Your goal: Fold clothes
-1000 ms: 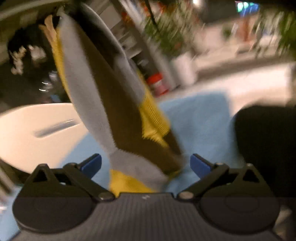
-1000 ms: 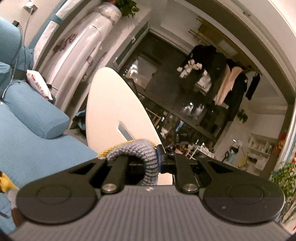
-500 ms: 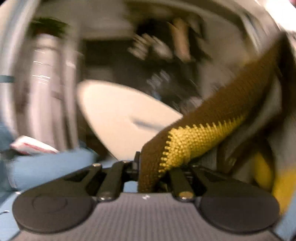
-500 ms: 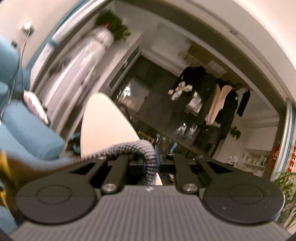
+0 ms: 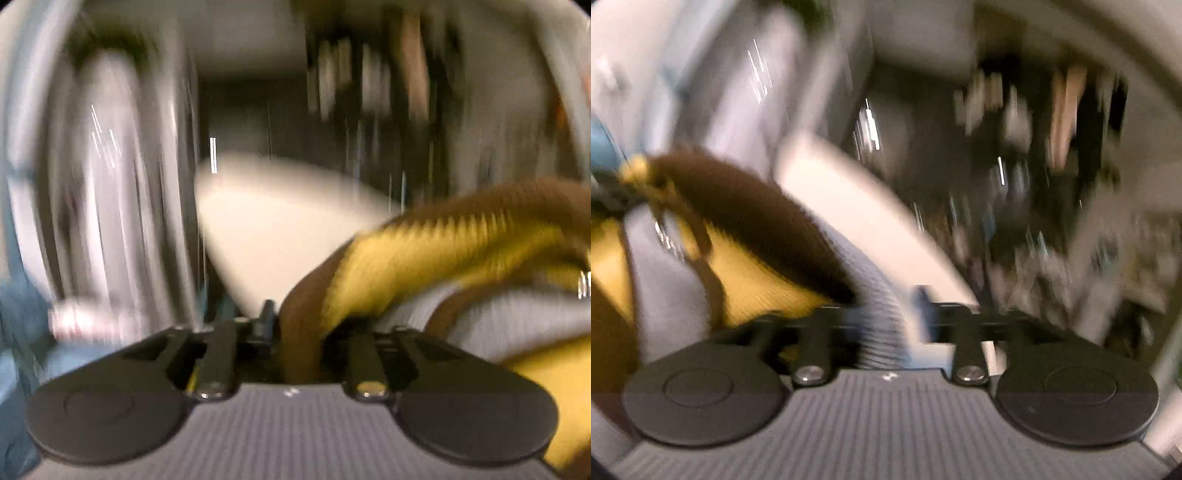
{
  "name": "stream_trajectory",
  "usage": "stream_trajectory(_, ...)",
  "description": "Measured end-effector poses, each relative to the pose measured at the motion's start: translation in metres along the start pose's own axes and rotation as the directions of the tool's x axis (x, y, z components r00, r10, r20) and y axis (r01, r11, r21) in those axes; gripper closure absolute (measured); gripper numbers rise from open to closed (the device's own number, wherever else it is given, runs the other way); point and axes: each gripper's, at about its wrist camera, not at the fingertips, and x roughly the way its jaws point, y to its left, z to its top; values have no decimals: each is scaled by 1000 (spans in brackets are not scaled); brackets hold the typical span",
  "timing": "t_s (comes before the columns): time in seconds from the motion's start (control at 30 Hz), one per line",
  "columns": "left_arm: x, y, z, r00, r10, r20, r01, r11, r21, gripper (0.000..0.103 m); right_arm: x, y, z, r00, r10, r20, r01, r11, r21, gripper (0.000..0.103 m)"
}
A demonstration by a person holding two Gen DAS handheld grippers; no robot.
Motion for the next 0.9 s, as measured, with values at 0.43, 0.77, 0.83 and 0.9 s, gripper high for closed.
stream_trajectory(0.43, -20, 0, -151, 961, -119, -251, 108, 993, -57, 9, -42, 102, -219, 855, 360, -374, -248, 916, 315, 24)
stream_trajectory(0.77, -26, -33, -172, 956, -155, -250, 153, 988, -26, 1, -32, 63, -213, 896, 87, -436, -91, 996, 12, 84)
stream_trajectory(0.83, -28, -34, -173, 954, -141, -264, 138, 990, -30, 0, -17, 4, -196, 904, -235, -357, 231, 971, -53, 78)
stream_trajectory(0.9, -31, -30, -175, 943, -135, -305, 119, 990, -69, 0, 4, -27, -194, 806, -479, -346, 446, 878, -177, 35)
